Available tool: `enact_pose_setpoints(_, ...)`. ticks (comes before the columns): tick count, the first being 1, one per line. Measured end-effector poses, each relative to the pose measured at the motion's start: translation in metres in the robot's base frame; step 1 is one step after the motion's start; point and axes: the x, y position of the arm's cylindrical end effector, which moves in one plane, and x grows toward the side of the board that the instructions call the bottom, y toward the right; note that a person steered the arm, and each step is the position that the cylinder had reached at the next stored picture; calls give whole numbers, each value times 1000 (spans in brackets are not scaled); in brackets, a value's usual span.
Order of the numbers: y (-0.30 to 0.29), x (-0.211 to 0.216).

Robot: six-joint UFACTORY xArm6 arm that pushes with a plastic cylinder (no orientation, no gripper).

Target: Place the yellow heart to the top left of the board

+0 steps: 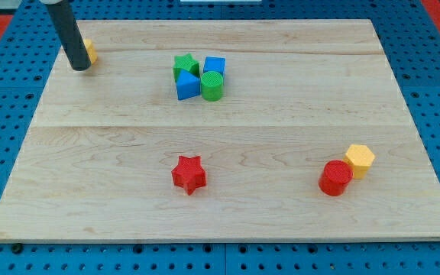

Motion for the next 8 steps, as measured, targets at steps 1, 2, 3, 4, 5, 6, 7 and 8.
enact_pose_setpoints(1, -11, -19)
enact_pose_setpoints(2, -39, -25)
enact_pose_setpoints(3, -50, -49)
enact_pose_setpoints(4, -36, -68)
enact_pose_setpoints(5, -35, -71)
enact_pose_setpoints(6, -67, -38)
enact_pose_setpoints(7, -41, -33)
enact_pose_setpoints(8, 21, -47)
